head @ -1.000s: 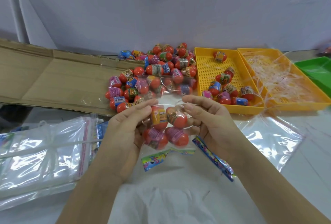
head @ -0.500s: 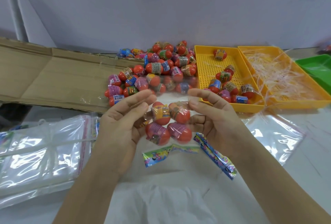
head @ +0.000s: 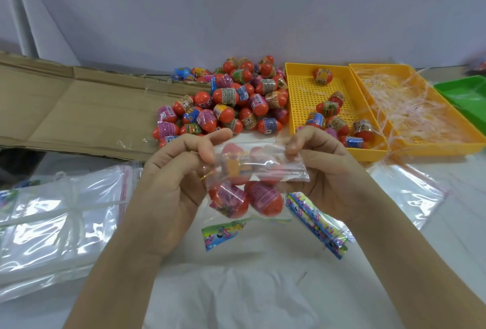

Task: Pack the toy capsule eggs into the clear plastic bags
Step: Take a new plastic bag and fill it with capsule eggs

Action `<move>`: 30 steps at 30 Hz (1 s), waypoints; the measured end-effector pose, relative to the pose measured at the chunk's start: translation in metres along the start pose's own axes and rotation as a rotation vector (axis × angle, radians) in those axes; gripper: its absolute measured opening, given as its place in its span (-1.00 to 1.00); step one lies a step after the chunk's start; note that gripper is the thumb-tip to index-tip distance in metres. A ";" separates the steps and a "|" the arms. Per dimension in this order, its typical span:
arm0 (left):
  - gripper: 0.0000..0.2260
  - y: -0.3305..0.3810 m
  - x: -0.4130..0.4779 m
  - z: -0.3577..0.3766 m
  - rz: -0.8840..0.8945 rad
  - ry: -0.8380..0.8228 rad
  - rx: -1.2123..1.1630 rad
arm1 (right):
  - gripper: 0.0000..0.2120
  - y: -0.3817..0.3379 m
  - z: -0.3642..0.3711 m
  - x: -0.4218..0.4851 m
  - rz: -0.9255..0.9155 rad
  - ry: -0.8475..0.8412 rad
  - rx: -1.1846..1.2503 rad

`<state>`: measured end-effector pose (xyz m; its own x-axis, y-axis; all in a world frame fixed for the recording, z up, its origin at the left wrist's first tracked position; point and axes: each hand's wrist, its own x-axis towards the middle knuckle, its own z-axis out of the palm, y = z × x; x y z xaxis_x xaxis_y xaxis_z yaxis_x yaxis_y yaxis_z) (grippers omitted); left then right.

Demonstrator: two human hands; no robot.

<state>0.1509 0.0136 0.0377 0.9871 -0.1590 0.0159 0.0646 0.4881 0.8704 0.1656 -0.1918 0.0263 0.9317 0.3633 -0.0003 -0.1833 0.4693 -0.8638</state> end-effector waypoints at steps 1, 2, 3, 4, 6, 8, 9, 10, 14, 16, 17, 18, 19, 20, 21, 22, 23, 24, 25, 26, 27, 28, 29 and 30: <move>-0.73 0.000 0.000 0.000 0.005 0.004 0.001 | -0.88 0.000 0.000 0.000 -0.002 -0.006 0.001; -0.73 -0.001 0.000 0.000 0.011 0.008 0.010 | -0.87 -0.001 0.000 0.000 -0.002 -0.009 0.002; -0.73 -0.001 0.000 0.000 0.016 0.014 0.023 | -0.87 -0.001 0.001 0.000 -0.002 -0.015 0.006; -0.73 -0.001 0.001 0.000 0.019 0.022 0.032 | -0.88 -0.001 0.001 0.000 -0.004 -0.022 0.010; -0.74 -0.001 0.001 -0.001 0.025 0.033 0.038 | -0.87 -0.001 0.001 0.000 -0.010 -0.033 0.016; -0.77 -0.002 0.001 -0.001 0.029 0.033 0.046 | -0.85 -0.001 0.002 0.000 -0.008 -0.043 0.020; -0.77 -0.003 0.001 -0.001 0.028 0.039 0.049 | -0.86 -0.001 0.002 -0.001 -0.008 -0.053 0.029; -0.78 -0.004 0.001 -0.002 0.023 0.050 0.046 | -0.88 -0.002 0.002 -0.001 -0.006 -0.059 0.037; -0.84 -0.004 0.001 -0.002 -0.032 0.045 -0.010 | -0.90 -0.003 0.003 -0.002 0.017 -0.049 0.041; -0.73 -0.004 0.001 -0.001 -0.047 0.056 -0.025 | -0.89 -0.002 0.004 -0.003 0.033 -0.017 0.019; -0.67 -0.004 0.001 0.000 -0.054 0.076 -0.010 | -0.88 -0.002 0.004 -0.003 0.035 -0.009 0.007; -0.63 -0.005 0.002 0.000 -0.053 0.094 0.022 | -0.87 -0.002 0.004 -0.003 0.036 -0.009 -0.001; -0.63 -0.006 0.002 0.001 -0.045 0.101 0.061 | -0.88 -0.001 0.004 -0.003 0.037 -0.015 0.003; -0.70 -0.007 0.003 0.001 -0.029 0.093 0.100 | -0.90 -0.002 0.003 -0.003 0.038 -0.023 0.012; -0.77 -0.009 0.003 0.001 -0.010 0.078 0.130 | -0.91 -0.001 0.003 -0.003 0.034 -0.031 0.024; -0.78 -0.010 0.003 0.000 0.012 0.055 0.150 | -0.90 -0.002 0.003 -0.003 0.031 -0.037 0.034; -0.74 -0.010 0.002 -0.001 0.031 0.027 0.155 | -0.88 -0.002 0.002 -0.003 0.027 -0.042 0.043; -0.70 -0.011 0.002 -0.002 0.047 0.012 0.148 | -0.87 -0.002 0.002 -0.003 0.021 -0.046 0.050; -0.67 -0.010 0.001 -0.003 0.054 0.012 0.136 | -0.87 -0.001 0.001 -0.003 0.016 -0.051 0.054; -0.65 -0.010 0.001 -0.005 0.056 0.018 0.128 | -0.88 -0.001 0.001 -0.003 0.012 -0.054 0.055; -0.63 -0.009 0.002 -0.006 0.051 0.026 0.127 | -0.88 -0.001 0.001 -0.003 0.009 -0.057 0.056; -0.62 -0.009 0.002 -0.007 0.043 0.033 0.130 | -0.87 -0.002 0.001 -0.003 0.006 -0.061 0.054; -0.62 -0.008 0.002 -0.007 0.037 0.032 0.134 | -0.86 -0.002 0.001 -0.003 0.001 -0.066 0.052; -0.62 -0.007 0.002 -0.008 0.036 0.025 0.136 | -0.85 -0.002 0.000 -0.002 -0.004 -0.070 0.048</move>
<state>0.1533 0.0166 0.0273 0.9920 -0.1210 0.0371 0.0106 0.3721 0.9281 0.1636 -0.1934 0.0281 0.9087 0.4156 0.0401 -0.1957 0.5088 -0.8383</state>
